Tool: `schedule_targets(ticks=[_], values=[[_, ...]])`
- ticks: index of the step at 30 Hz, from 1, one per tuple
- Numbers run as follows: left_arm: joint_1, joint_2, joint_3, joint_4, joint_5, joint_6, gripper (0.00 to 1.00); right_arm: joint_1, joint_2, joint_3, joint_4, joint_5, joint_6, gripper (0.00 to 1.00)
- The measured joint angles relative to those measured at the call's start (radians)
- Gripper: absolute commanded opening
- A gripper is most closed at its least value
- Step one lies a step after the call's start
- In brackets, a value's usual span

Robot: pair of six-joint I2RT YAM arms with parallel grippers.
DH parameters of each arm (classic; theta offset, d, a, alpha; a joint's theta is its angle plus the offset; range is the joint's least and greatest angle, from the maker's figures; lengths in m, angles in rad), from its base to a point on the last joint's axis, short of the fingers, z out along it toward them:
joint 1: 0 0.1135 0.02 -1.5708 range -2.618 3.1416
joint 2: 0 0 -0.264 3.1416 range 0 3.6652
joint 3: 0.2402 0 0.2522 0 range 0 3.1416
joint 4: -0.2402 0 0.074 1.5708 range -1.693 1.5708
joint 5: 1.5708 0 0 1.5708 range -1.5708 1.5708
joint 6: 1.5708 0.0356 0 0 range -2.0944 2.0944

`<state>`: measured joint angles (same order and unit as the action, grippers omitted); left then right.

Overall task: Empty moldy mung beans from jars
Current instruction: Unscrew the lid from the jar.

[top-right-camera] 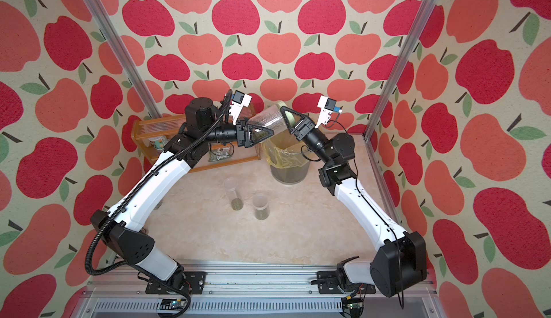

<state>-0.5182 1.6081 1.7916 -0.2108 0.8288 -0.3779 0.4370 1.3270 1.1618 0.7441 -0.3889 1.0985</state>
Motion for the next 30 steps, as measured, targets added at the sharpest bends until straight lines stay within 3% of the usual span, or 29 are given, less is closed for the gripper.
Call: schedule_targets(ticks=[5,12,25,30], values=[[0.041,-0.026,-0.026,0.007,-0.161,0.082,0.37,-0.088,-0.042,-0.030,-0.073,0.040,-0.005,0.99],[0.042,-0.046,-0.117,0.059,-0.231,0.175,0.37,-0.087,-0.052,-0.023,-0.183,0.045,-0.005,0.99],[-0.207,-0.112,-0.237,0.114,-0.562,0.636,0.37,-0.033,-0.033,0.130,-0.473,-0.006,-0.045,0.99],[-0.263,-0.122,-0.256,0.150,-0.662,0.771,0.37,-0.030,-0.037,0.144,-0.546,-0.006,-0.076,0.99]])
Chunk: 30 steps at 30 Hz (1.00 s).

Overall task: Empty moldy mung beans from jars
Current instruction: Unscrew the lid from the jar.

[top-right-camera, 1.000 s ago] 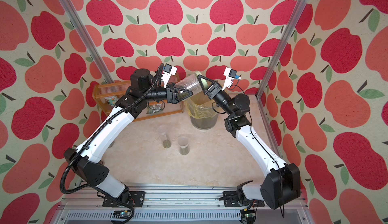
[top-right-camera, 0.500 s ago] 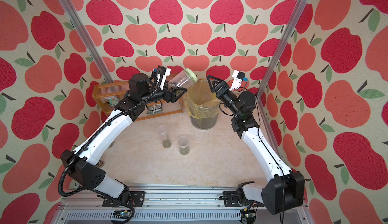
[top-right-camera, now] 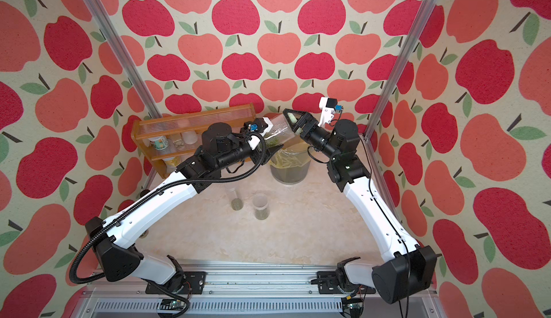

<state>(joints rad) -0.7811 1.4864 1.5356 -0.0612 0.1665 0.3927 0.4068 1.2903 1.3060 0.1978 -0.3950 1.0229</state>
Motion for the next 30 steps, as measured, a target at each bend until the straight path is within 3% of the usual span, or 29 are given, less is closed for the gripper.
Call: schedule_targets(ticks=[6,13,30], values=[[-0.047,0.000,-0.021,0.017,-0.101,0.119,0.37,0.000,-0.003,-0.040,0.031,-0.001,0.027,0.97],[-0.058,0.008,-0.032,0.052,-0.156,0.174,0.37,0.000,-0.003,-0.107,0.166,0.000,0.116,0.97],[-0.029,0.006,-0.062,0.114,-0.180,0.145,0.36,0.000,-0.004,-0.129,0.221,0.019,0.134,0.97]])
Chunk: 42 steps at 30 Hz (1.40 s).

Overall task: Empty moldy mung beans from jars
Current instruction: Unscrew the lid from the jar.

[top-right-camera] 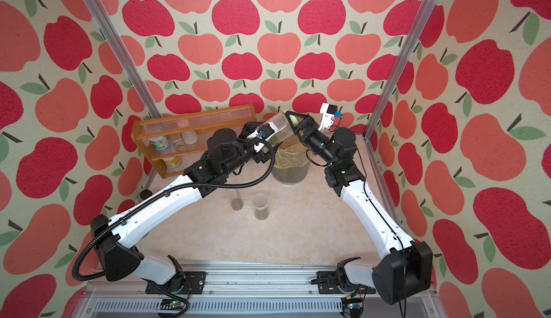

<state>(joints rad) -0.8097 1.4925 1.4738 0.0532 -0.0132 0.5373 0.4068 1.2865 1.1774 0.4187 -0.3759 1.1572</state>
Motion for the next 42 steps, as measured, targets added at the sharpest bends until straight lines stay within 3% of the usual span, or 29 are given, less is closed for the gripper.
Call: schedule_targets(ticks=[10,16,28,33,42], values=[[0.000,-0.010,-0.021,0.013,-0.002,-0.003,0.36,-0.001,0.002,-0.007,0.035,-0.004,0.000,0.79],[0.003,-0.016,-0.037,0.034,-0.003,0.004,0.36,-0.001,0.019,-0.008,0.057,-0.031,0.003,0.80],[0.028,-0.021,-0.050,0.034,0.002,-0.003,0.36,-0.001,0.063,-0.007,0.123,-0.064,0.031,0.55],[0.073,-0.021,-0.019,-0.028,0.100,-0.112,0.36,-0.001,0.076,-0.014,0.166,-0.072,0.044,0.54],[0.186,-0.025,0.031,-0.140,0.398,-0.430,0.36,0.017,0.095,-0.030,0.259,-0.095,0.048,0.55]])
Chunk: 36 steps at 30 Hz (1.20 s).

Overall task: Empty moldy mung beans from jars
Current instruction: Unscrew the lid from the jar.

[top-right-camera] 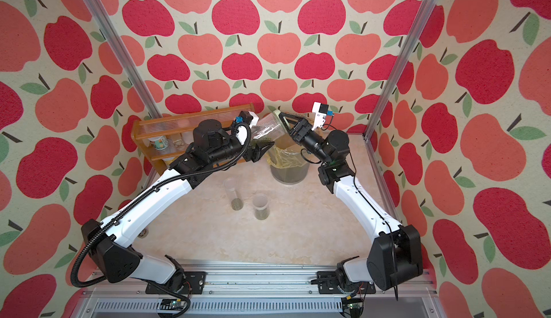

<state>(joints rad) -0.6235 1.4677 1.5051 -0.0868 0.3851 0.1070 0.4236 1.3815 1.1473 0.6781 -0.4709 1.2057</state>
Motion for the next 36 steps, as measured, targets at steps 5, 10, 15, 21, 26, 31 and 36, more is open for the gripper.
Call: schedule_targets(ticks=[5,10,15,21,26,31,36], values=[[0.026,0.000,0.042,-0.045,0.089,-0.110,0.37,0.004,0.005,0.000,0.060,-0.011,0.009,0.54],[0.045,0.004,0.061,-0.061,0.146,-0.177,0.37,0.006,0.014,0.000,0.108,-0.018,0.017,0.53],[0.067,0.011,0.063,-0.061,0.194,-0.227,0.37,0.006,0.036,-0.006,0.157,-0.021,0.031,0.53],[0.105,0.013,0.062,-0.057,0.278,-0.301,0.36,0.006,0.064,-0.013,0.240,-0.033,0.069,0.53],[0.209,0.013,0.058,-0.018,0.229,-0.370,0.36,-0.055,0.066,-0.017,0.296,0.015,0.101,0.54],[0.235,0.013,0.059,-0.009,0.191,-0.382,0.36,-0.061,0.066,-0.017,0.301,0.021,0.101,0.54],[0.219,0.014,0.059,-0.006,0.191,-0.378,0.36,-0.075,0.060,-0.026,0.296,0.025,0.101,0.54]])
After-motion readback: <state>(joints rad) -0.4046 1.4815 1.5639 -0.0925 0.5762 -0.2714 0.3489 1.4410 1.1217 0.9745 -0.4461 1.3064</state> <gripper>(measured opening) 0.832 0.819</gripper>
